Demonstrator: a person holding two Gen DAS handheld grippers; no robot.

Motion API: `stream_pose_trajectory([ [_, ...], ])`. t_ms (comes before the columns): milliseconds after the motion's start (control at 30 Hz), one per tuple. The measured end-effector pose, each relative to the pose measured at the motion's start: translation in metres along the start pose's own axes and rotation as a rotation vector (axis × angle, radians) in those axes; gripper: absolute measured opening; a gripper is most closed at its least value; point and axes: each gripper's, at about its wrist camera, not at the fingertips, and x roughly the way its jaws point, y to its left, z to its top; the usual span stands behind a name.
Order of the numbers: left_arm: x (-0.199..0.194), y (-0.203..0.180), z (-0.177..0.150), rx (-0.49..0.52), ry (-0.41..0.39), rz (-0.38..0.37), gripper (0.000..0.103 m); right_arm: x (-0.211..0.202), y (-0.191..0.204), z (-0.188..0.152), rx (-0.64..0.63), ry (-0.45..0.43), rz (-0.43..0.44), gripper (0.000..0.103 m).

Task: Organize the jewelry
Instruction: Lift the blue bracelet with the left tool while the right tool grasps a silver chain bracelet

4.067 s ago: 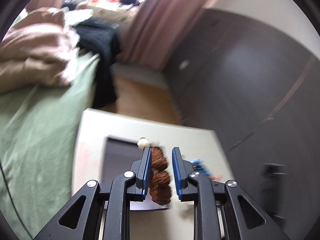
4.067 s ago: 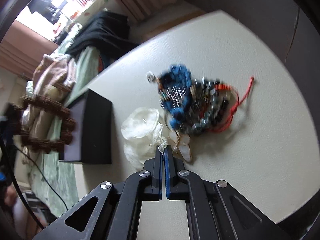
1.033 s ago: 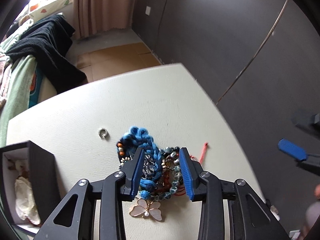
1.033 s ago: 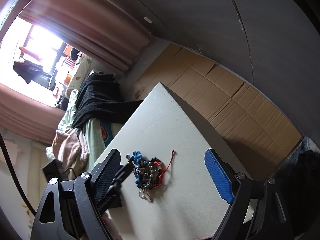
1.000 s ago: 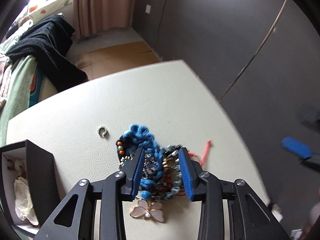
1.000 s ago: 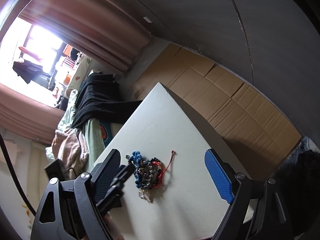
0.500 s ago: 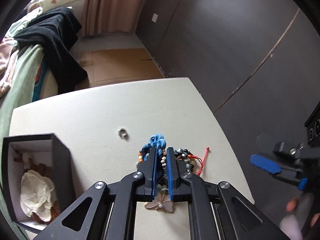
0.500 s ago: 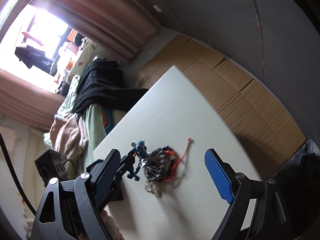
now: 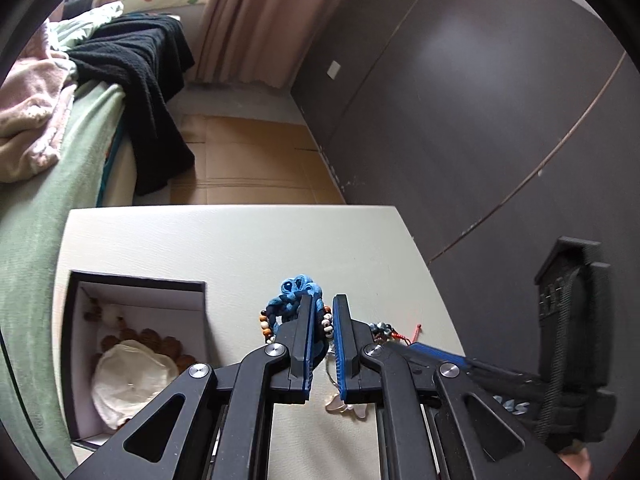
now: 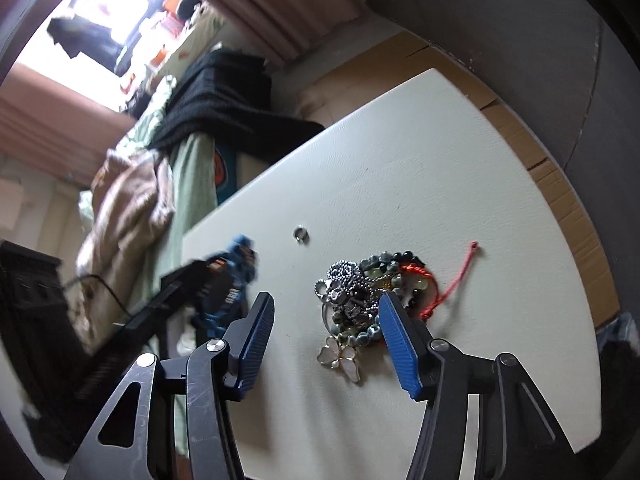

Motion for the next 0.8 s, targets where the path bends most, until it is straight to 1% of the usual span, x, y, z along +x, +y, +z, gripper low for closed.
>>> stream_pose_trajectory([
  [100,-0.01,0.007,0.002,-0.022,-0.019,-0.002,0.009,0.01,0.007,0.001,-0.034,0.019,-0.033,0.054],
  [200,-0.021,0.013,0.003,-0.038,-0.04,-0.004,0.009,0.024,0.013,0.002,-0.065,0.035,-0.101,0.051],
  [333,-0.04,0.021,0.003,-0.049,-0.074,0.0,0.009,0.045,0.019,-0.002,-0.124,0.08,-0.201,0.05],
  [367,-0.044,0.024,0.003,-0.054,-0.079,0.001,0.009,0.047,0.021,-0.004,-0.147,0.081,-0.228,0.043],
  [400,-0.048,0.027,0.003,-0.06,-0.086,0.002,0.009,0.046,0.023,-0.004,-0.154,0.076,-0.237,0.028],
  [433,-0.051,0.029,0.004,-0.064,-0.092,0.004,0.009,0.044,0.022,-0.003,-0.15,0.072,-0.228,0.026],
  [467,-0.055,0.032,0.004,-0.07,-0.098,0.006,0.009,0.041,0.021,-0.003,-0.139,0.068,-0.207,0.018],
  [500,-0.058,0.034,0.004,-0.074,-0.104,0.007,0.009,0.036,0.019,-0.003,-0.128,0.055,-0.183,0.013],
  [733,-0.079,0.052,0.004,-0.098,-0.14,0.001,0.009,-0.004,0.015,-0.004,-0.09,-0.061,-0.087,0.013],
  [800,-0.086,0.058,0.005,-0.11,-0.155,-0.005,0.009,-0.016,0.017,-0.003,-0.09,-0.095,-0.074,0.013],
])
